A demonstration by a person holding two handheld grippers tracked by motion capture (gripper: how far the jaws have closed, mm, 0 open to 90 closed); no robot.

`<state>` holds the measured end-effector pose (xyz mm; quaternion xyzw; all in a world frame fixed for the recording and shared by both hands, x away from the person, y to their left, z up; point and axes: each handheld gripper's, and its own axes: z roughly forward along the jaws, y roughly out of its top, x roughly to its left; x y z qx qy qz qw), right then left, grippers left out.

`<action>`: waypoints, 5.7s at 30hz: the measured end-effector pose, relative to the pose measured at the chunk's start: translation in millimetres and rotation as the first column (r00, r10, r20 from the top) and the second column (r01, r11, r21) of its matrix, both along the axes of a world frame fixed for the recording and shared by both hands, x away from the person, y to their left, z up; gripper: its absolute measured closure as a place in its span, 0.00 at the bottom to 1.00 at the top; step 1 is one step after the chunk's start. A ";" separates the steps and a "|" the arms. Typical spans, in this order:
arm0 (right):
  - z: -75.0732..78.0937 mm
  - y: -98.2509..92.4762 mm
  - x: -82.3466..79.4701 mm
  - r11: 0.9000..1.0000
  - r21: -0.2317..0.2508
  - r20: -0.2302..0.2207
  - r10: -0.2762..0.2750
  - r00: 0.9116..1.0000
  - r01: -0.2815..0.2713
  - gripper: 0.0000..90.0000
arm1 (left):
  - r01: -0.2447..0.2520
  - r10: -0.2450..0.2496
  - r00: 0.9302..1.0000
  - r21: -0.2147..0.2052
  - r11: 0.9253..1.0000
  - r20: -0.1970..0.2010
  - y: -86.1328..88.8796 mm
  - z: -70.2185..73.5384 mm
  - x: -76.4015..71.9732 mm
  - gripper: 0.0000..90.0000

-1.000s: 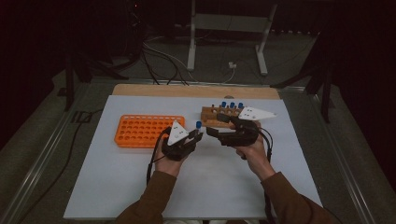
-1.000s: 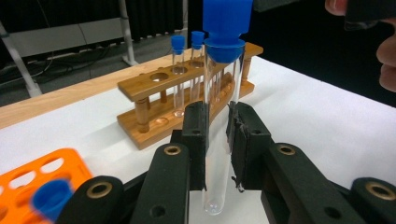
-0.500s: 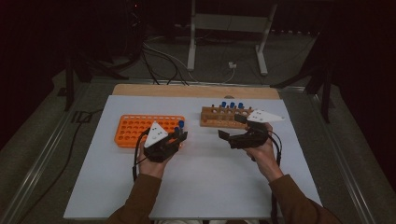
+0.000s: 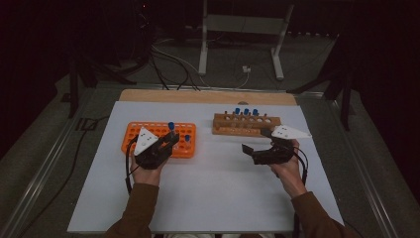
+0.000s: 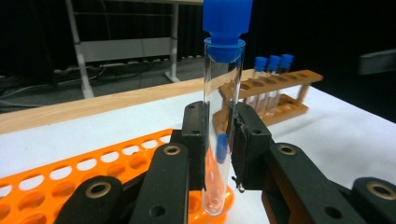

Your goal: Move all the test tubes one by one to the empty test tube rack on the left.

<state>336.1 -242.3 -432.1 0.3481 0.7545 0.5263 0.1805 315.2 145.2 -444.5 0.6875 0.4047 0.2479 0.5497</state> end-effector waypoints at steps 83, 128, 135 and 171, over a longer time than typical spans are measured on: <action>12.8 -24.2 43.0 0.984 -0.002 -0.008 -0.176 0.984 0.176 0.07 | -0.085 0.087 0.991 0.023 0.996 -0.098 47.4 -19.0 -29.1 0.19; -19.3 -5.4 107.2 0.956 -0.102 -0.040 -0.279 0.959 0.274 0.86 | -0.097 0.098 0.993 0.029 0.995 -0.063 38.3 -31.2 -27.9 0.01; -1.1 -9.7 102.6 0.956 -0.068 -0.007 -0.285 0.958 0.284 0.86 | -0.107 0.109 0.991 0.032 0.994 -0.083 39.5 -31.5 -27.3 0.01; 15.5 1.1 41.2 0.996 0.026 -0.048 -0.082 0.995 0.083 0.86 | -0.071 0.074 0.994 0.034 0.997 -0.083 22.4 -17.8 -29.8 0.02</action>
